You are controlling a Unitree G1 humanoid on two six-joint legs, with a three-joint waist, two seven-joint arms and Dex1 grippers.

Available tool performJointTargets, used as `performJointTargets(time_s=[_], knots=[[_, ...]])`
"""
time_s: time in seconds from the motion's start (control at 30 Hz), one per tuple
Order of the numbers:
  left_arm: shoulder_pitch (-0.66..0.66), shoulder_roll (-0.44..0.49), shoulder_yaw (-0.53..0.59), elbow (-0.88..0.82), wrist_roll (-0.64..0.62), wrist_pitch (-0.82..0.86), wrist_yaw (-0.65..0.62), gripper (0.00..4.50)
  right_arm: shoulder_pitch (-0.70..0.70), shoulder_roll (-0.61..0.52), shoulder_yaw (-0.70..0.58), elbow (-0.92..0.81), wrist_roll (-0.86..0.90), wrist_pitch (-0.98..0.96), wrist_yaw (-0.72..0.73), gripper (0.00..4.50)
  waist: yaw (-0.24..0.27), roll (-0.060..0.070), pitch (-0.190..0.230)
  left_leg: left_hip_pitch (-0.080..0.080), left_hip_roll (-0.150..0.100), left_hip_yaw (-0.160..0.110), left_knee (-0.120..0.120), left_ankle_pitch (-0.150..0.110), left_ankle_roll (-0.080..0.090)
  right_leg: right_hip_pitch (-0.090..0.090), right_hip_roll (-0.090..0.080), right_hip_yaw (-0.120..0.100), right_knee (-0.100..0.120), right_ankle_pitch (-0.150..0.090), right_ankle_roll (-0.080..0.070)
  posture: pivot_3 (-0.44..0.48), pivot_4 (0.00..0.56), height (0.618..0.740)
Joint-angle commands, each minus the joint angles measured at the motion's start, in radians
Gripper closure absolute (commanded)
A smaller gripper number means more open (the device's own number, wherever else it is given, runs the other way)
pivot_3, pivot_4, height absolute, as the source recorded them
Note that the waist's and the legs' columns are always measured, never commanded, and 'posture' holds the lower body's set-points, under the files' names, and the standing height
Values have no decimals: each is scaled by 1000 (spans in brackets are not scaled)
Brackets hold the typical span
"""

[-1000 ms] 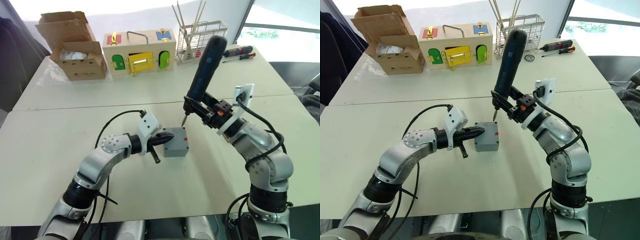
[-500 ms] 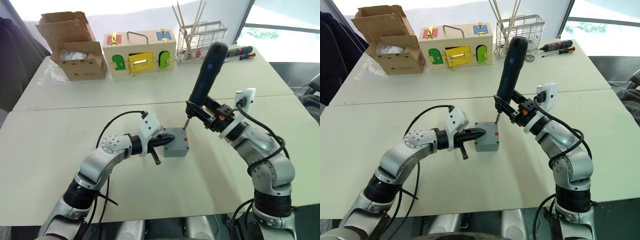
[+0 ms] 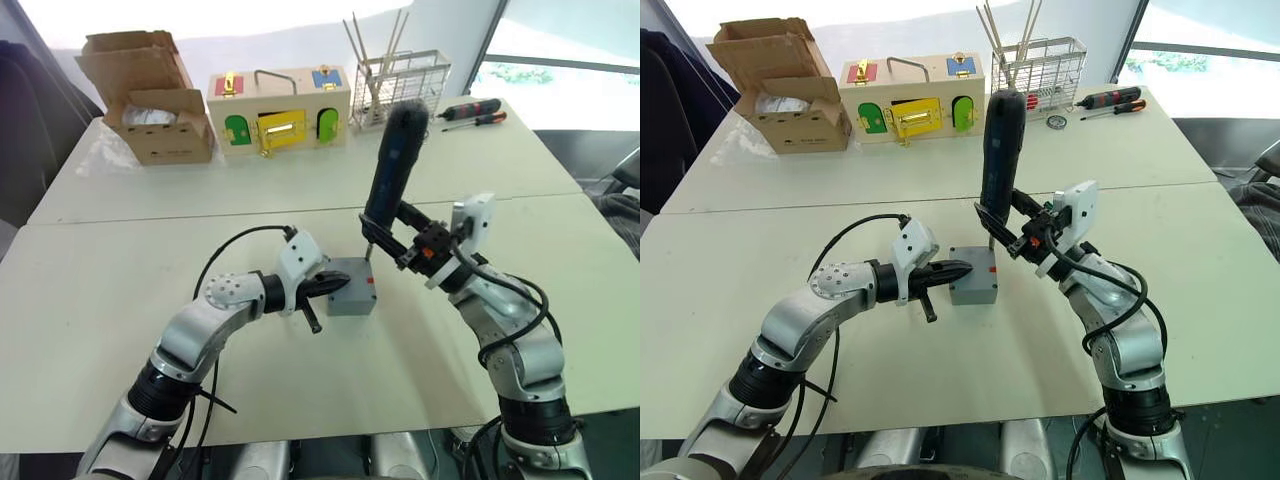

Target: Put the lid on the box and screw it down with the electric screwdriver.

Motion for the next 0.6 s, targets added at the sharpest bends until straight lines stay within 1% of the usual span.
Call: performJointTargets(time_s=[0.03,0.17,0.2,0.27,0.6], knots=[[16,6,-13,-23,8,6,-5,4500,66,5,80,68,-29,19,16,2719,0,0,-5,0,0,0,0,0,0,0,0,0,0,0,0,0,150,734],[20,7,-15,-17,13,5,-9,4500,78,18,108,99,-58,4,0,2719,0,-3,-11,5,0,0,-3,-2,3,4,0,0,-1,0,0,0,150,734],[19,6,-15,-14,15,4,-9,4500,78,20,110,107,-63,0,-3,2719,-1,-3,-11,9,0,0,-5,-2,3,7,0,0,-2,0,0,0,150,734],[19,5,-16,-12,19,4,-11,4500,82,26,113,123,-69,-5,-7,2719,-1,-2,-14,21,1,0,-14,-2,4,20,2,-1,-14,-1,0,0,150,734],[22,9,-17,-8,23,5,-14,4500,114,18,126,151,-83,-11,-2,2719,-1,-6,-24,22,1,-1,-15,-3,4,21,2,-1,-14,-2,0,0,150,734]])
